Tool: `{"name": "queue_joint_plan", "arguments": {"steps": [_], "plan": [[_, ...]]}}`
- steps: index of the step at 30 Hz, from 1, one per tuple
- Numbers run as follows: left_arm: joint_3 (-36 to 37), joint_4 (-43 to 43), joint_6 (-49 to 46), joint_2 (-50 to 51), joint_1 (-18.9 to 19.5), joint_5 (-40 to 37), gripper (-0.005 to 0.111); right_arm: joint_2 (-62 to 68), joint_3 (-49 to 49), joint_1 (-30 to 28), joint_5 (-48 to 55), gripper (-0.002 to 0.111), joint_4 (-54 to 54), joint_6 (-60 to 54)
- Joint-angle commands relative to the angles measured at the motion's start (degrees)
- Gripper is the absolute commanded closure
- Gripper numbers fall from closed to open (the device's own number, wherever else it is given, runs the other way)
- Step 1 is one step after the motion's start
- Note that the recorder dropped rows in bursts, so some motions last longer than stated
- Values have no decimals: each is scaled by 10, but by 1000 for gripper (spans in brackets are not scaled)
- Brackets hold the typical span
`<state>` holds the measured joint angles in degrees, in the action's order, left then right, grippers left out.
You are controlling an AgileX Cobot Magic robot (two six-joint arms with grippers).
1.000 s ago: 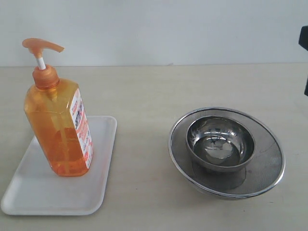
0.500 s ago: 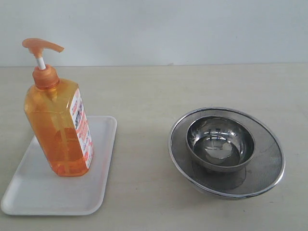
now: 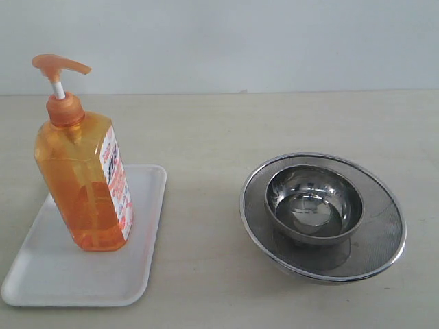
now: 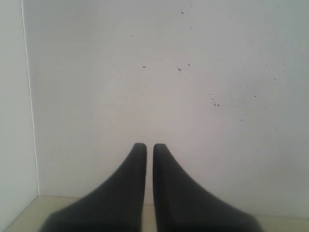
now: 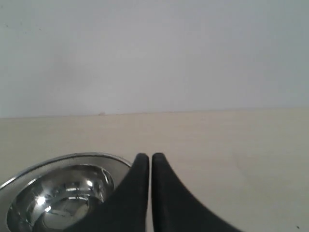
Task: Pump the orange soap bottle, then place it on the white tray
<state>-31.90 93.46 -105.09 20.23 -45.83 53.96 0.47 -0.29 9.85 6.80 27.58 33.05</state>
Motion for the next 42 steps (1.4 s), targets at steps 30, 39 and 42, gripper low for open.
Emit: {"name": "queue_joint_plan", "arguments": {"steps": [30,39,42], "plan": [[-4,-5,-3,-1,1,2,102,-5,3,-9,121,108,-284,-351],[-4,-5,-3,-1,1,2,102,-5,3,-75,121,108,-284,-350],[-4,-5,-3,-1,1,2,102,-5,3,-75,121,108,-284,-350]]}}
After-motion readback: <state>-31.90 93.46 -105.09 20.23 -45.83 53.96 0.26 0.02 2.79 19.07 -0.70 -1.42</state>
